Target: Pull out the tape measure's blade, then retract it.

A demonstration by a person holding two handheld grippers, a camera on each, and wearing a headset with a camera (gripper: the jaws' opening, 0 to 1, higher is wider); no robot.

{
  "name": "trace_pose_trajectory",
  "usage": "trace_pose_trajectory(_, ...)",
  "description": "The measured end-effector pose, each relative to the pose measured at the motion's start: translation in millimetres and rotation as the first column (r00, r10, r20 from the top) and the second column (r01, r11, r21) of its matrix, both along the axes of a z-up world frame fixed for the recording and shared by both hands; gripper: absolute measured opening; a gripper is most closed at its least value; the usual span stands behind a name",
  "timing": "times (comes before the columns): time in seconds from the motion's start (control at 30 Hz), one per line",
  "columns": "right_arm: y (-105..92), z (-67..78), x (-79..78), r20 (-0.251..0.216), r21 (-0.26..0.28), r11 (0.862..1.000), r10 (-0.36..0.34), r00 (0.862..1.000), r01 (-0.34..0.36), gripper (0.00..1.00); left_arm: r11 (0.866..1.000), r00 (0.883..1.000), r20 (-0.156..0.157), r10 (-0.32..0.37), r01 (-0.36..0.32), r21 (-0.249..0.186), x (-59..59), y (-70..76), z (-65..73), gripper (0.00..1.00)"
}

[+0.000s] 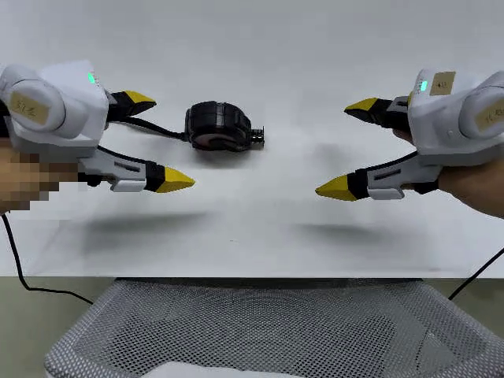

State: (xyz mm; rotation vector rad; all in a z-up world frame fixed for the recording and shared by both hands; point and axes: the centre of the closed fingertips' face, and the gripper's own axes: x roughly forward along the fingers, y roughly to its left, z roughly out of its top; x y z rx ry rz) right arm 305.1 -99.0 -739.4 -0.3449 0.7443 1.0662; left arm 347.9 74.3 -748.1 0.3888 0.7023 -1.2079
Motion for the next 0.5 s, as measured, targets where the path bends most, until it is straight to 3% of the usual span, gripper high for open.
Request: trace_pose_trajectory(0.5,5.1,-10.3,2.4,-0.021,-0.010,0.999,0.037,0.999,-0.037,0.69,0.996,0.997,0.028,-0.073,0.072,0.049,11.4,-9.6,-12.2,0.60)
